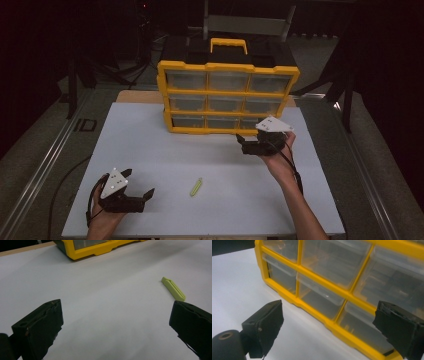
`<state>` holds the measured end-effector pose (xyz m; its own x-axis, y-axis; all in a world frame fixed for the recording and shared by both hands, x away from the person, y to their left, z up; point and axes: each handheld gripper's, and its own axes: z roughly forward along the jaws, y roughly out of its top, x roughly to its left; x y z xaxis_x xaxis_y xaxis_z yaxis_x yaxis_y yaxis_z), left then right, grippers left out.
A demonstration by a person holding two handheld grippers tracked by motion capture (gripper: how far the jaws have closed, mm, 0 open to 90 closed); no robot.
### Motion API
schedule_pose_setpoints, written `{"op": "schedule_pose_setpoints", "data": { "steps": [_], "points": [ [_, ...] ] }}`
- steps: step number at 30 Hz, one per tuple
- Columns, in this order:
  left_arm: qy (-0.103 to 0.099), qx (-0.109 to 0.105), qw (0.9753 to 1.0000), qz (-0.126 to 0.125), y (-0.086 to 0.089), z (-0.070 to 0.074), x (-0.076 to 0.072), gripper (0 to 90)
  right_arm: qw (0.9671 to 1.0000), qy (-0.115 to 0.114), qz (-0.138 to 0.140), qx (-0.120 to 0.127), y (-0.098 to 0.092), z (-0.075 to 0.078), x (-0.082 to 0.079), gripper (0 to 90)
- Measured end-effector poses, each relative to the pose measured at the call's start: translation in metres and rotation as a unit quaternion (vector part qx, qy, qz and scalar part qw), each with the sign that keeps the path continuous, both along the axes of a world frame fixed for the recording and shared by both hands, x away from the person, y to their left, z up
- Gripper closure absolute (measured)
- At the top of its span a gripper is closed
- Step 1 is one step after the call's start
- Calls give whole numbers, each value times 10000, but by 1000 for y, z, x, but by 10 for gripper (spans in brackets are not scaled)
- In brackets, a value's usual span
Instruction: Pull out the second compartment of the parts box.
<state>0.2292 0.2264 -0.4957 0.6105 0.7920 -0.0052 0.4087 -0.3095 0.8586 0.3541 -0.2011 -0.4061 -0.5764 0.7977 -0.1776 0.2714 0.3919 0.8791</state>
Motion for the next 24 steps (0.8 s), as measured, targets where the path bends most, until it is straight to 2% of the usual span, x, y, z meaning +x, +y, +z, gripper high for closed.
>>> {"op": "schedule_pose_setpoints", "data": {
  "steps": [3, 7, 14, 24],
  "points": [
    [10, -4, 10000, -5, 0, 0, 0, 0, 9999, -109, 36, -125, 6, 6, 3, 83],
    [8, -12, 10000, -13, 0, 0, 0, 1, 9998, -160, 50, -146, 11, 10, 11, 83],
    [18, 5, 10000, -22, 0, -1, 0, 0, 9997, -100, 60, -233, 18, 13, 22, 82],
    [26, 41, 10000, -17, 0, -1, 0, 0, 9984, -206, 90, -527, 32, 24, 33, 83]
  ]
}}
